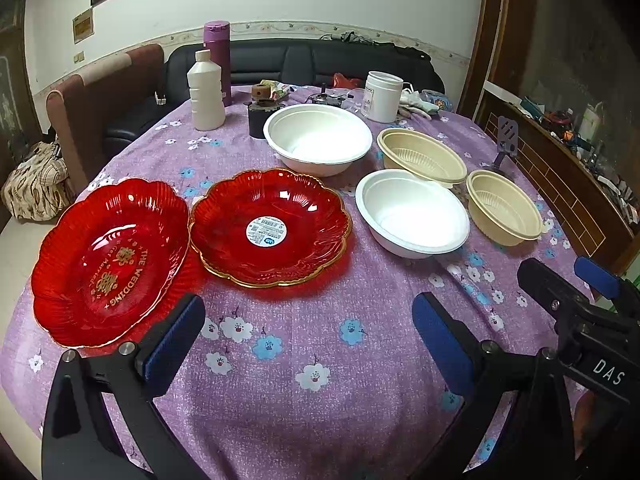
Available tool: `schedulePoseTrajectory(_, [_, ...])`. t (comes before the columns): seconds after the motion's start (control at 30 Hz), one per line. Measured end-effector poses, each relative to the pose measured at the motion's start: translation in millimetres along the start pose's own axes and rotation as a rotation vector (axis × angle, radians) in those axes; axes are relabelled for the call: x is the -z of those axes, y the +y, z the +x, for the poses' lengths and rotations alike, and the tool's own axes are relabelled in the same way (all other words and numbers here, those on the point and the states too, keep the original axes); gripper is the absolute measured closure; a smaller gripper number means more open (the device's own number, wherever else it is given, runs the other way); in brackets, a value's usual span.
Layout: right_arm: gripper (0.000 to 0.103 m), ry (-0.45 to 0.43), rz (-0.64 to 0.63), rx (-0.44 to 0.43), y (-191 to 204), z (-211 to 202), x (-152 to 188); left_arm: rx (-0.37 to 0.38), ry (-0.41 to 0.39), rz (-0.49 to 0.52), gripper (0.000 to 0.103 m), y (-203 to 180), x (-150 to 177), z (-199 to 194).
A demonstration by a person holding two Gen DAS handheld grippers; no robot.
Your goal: Organize plates and bowls
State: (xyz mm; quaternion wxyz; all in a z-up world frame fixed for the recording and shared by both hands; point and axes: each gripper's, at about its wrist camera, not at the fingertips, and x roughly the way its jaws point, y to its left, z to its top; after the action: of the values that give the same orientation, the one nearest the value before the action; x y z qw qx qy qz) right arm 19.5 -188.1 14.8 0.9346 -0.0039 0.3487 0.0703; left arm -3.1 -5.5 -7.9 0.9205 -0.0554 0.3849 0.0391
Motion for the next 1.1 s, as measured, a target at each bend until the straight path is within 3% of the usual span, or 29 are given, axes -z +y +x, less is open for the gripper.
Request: schedulePoseTrajectory(1.1, [0.000, 0.001, -0.002, -0.012, 2.0, 1.4, 1.9, -0.006, 0.004, -0.001, 0.000, 4.4, -0.6, -0.1])
